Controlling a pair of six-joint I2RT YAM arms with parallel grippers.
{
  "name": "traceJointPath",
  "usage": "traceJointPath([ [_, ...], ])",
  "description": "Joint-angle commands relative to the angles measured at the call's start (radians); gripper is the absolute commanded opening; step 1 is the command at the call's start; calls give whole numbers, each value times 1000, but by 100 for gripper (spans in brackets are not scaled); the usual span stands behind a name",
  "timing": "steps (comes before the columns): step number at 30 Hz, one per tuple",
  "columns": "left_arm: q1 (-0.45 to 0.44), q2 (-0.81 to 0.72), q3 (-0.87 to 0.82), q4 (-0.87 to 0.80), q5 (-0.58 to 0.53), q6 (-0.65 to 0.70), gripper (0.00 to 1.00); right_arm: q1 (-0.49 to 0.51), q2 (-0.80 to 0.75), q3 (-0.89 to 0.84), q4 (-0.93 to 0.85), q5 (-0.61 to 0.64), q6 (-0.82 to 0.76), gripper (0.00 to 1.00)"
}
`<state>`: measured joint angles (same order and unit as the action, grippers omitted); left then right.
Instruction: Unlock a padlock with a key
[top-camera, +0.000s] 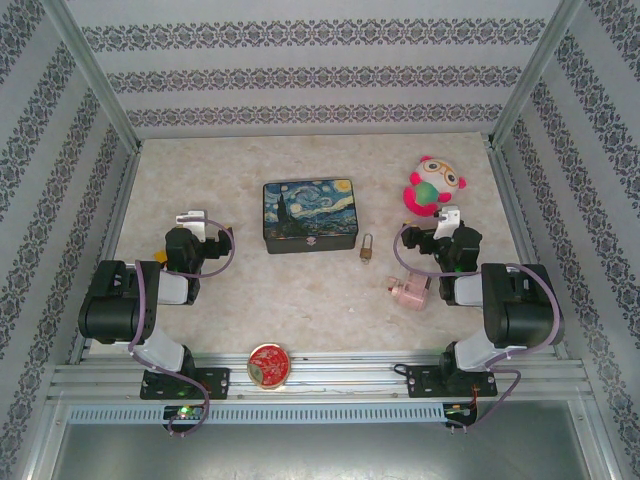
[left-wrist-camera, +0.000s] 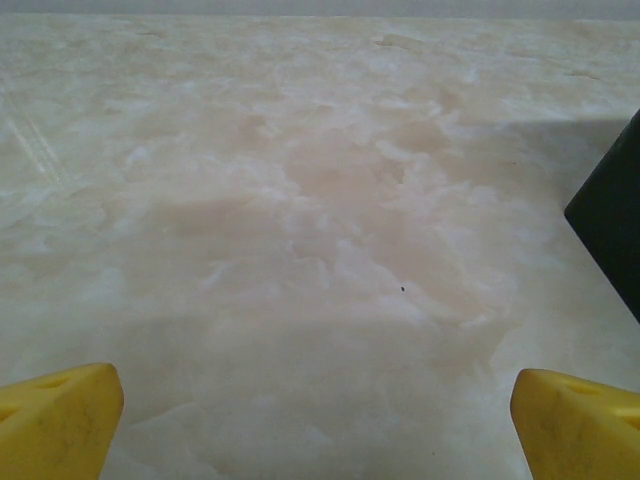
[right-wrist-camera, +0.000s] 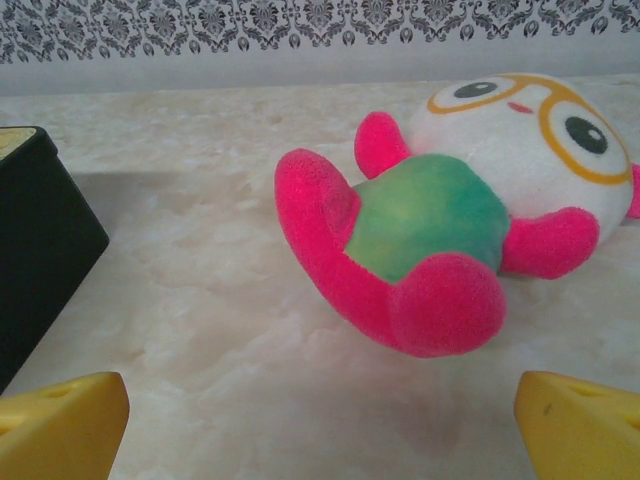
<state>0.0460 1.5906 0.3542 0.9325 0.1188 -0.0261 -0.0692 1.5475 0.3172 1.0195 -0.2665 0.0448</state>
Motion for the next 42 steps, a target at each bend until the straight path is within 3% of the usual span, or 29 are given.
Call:
traceJointPath([
  [1,6,2,9,62,-10,-8,99,10,-4,20,10,-36,-23,98],
  [9,6,3,9,62,-8,-6,99,49,-15,-15,54,160,-11,98],
  [18,6,3,0,78,61,20,99,65,-15,-12,48,164,-29,98],
  [42,6,2,-3,88,78,26,99,72,-17,0,26,159,-42,98],
])
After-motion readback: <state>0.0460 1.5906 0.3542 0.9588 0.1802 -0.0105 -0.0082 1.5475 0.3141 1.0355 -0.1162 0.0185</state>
